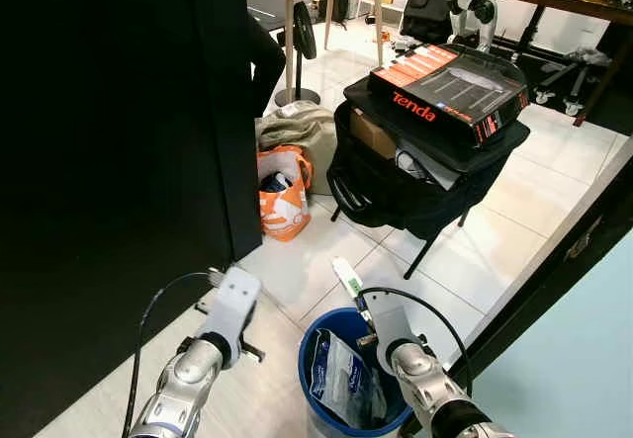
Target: Clean up the room
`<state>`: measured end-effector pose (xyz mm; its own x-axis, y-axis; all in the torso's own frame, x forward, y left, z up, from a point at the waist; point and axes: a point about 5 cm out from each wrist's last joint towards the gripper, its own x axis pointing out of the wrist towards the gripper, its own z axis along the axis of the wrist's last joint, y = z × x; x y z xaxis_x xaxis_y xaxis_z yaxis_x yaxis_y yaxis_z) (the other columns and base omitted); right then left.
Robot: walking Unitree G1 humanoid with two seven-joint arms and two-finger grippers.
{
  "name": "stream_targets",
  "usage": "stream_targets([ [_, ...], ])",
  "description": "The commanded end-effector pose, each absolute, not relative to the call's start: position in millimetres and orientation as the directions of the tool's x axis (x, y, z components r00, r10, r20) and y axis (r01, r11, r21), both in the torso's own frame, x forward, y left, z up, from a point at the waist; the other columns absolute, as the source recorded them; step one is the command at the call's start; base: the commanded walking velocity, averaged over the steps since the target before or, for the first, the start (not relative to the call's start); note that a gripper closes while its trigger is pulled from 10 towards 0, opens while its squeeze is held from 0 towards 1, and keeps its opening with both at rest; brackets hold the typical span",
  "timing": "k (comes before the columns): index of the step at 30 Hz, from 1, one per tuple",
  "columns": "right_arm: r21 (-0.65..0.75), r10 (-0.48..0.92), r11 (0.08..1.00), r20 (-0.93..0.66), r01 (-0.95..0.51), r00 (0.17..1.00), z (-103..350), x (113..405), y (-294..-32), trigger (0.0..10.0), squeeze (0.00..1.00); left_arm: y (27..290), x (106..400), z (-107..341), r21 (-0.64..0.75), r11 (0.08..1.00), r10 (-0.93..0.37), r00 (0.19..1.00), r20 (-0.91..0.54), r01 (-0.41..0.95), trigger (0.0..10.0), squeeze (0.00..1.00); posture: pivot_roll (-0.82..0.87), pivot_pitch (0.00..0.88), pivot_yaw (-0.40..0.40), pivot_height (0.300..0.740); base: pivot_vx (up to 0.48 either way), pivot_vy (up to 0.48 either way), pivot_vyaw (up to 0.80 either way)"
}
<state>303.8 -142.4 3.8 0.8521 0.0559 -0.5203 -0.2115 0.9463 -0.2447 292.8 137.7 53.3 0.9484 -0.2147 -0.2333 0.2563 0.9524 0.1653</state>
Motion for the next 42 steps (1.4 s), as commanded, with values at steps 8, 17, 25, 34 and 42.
stream_targets([
  [8, -0.25, 0.051, 0.944, -0.54, -0.217, 0.84, 1.9, 303.0, -143.9, 10.0, 0.0, 133.5, 289.1, 46.8, 0.147, 0.954, -0.219, 0.941, -0.259, 0.262, 10.0, 0.0, 0.05, 0.101, -0.045, 0.74, 0.0, -0.18, 0.0],
  [17, -0.25, 0.063, 0.939, -0.552, -0.237, 0.831, 1.1, 302.8, -141.8, 10.0, 0.0, 130.4, 283.5, 41.7, 0.184, 0.913, -0.302, 0.907, -0.293, 0.363, 10.0, 0.0, 0.05, 0.105, -0.05, 0.74, 0.0, 0.0, 0.0],
  [25, -0.274, 0.058, 0.919, -0.617, -0.283, 0.785, -7.8, 296.0, -143.4, 10.0, 0.0, 124.8, 273.7, 31.0, 0.274, 0.793, -0.429, 0.818, -0.383, 0.544, 10.0, 0.0, 0.05, 0.111, -0.045, 0.74, 0.0, 0.0, 0.0],
  [34, -0.279, 0.055, 0.911, -0.65, -0.304, 0.758, -13.3, 291.2, -144.7, 10.0, 0.0, 127.8, 271.2, 30.6, 0.337, 0.74, -0.45, 0.801, -0.395, 0.582, 10.0, 0.0, 0.06, 0.111, -0.047, 0.72, 0.0, 0.0, 0.0],
  [42, -0.282, 0.053, 0.911, -0.643, -0.301, 0.764, -11.5, 292.9, -143.4, 10.0, 0.0, 128.2, 271.8, 33.1, 0.339, 0.742, -0.454, 0.805, -0.381, 0.579, 10.0, 0.0, 0.06, 0.113, -0.047, 0.69, 0.0, 0.0, 0.0],
])
